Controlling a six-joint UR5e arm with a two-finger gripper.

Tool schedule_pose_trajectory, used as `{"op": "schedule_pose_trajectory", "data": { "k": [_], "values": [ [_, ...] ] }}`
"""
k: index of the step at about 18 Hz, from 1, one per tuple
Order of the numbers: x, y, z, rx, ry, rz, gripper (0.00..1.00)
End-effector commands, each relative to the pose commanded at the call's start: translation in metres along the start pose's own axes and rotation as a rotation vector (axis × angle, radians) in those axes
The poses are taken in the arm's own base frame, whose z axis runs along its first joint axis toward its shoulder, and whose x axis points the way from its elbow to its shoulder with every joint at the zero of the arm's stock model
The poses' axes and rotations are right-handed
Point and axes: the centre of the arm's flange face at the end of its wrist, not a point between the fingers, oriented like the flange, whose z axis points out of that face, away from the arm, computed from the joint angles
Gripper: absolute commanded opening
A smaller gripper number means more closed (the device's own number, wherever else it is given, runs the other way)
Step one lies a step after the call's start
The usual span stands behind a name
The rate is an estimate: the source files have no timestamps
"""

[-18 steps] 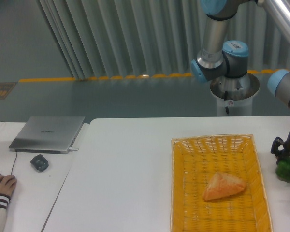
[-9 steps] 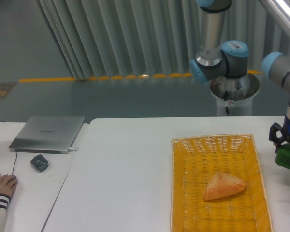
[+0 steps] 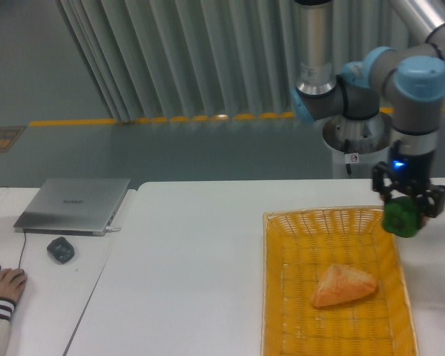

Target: Place the green peppers in a basket

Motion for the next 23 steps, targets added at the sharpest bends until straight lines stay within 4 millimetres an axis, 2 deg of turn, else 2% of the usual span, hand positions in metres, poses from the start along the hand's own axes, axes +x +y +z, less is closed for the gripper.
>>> {"op": "schedule_pose_trajectory", "data": {
  "k": [3,5,6,8,9,10,19,21,23],
  "values": [
    [0.031,-0.005,0.007,-0.048,0.013,0.043,0.49],
    [0.04,-0.008,0.012,-0.062,0.017,0.059,0.52],
    [0.043,-0.009,0.014,-0.07,0.015,0.066,0.58],
    [0.041,-0.01,0.02,-0.093,0.006,0.068,0.77],
    [0.039,-0.009,0.022,-0.107,-0.001,0.07,0.95],
    [0.039,-0.009,0.024,-0.115,-0.003,0.07,1.0],
    [0.025,-0.014,0.003,-0.092,-0.05,0.072,1.0],
    [0.004,-0.006,0.0,-0.086,-0.063,0.037,1.0],
    [-0.035,0.011,0.01,-0.099,-0.055,-0.024,1.0]
  ]
}}
